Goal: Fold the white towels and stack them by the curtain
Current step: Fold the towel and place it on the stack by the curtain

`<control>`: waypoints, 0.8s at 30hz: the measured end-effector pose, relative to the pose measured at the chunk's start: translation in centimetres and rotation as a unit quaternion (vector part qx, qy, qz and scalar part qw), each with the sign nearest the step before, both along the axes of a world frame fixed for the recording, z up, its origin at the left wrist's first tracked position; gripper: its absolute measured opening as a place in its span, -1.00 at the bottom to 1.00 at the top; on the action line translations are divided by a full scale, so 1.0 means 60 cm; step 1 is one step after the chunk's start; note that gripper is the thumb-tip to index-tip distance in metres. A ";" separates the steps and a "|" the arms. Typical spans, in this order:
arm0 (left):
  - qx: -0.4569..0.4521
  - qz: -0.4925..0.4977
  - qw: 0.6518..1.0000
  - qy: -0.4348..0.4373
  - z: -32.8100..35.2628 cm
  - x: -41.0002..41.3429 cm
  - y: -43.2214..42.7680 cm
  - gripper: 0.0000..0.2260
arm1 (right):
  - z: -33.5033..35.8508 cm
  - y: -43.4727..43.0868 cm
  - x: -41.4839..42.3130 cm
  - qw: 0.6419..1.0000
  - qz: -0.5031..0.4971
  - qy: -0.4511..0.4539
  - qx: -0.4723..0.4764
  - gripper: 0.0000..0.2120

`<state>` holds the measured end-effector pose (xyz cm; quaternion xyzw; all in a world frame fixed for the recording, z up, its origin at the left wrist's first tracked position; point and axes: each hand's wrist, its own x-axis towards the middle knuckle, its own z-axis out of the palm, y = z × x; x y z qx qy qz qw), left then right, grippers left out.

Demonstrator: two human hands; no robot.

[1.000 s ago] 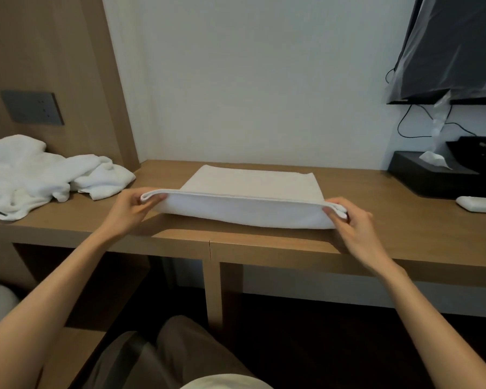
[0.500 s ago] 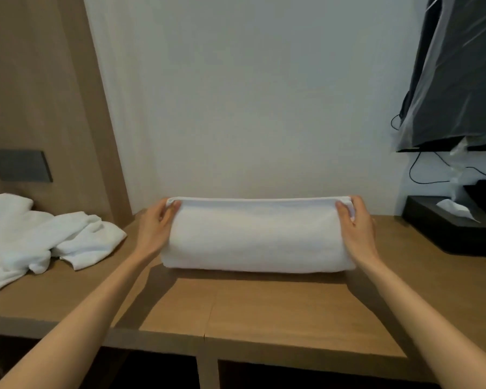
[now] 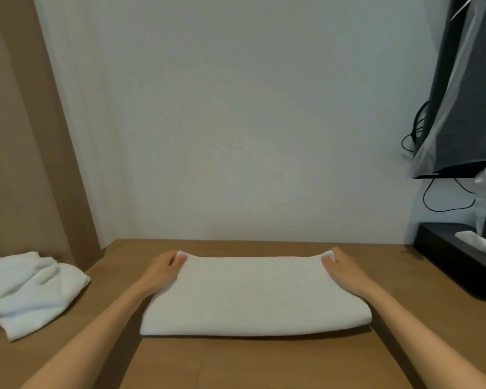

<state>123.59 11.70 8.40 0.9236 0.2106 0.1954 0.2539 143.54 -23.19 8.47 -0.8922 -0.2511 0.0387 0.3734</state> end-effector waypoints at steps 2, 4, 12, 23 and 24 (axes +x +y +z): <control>0.023 0.012 0.999 0.022 -0.009 0.005 0.009 -0.67 | -0.002 0.001 0.010 0.999 0.006 -0.011 -0.034 -0.75; 0.031 0.019 0.999 0.013 -0.012 0.010 0.014 -0.66 | 0.002 0.007 0.016 0.998 0.006 -0.029 -0.051 -0.78; 0.014 0.051 0.998 -0.015 -0.010 0.036 0.031 -0.65 | 0.013 0.048 0.042 0.974 -0.083 -0.145 -0.152 -0.80; 0.032 0.124 0.992 0.012 -0.023 0.065 0.034 -0.77 | -0.018 0.072 0.051 0.974 -0.190 -0.105 -0.061 -0.77; 0.013 0.133 0.991 0.005 -0.025 0.065 0.034 -0.79 | -0.022 0.073 0.051 0.974 -0.194 -0.106 -0.048 -0.76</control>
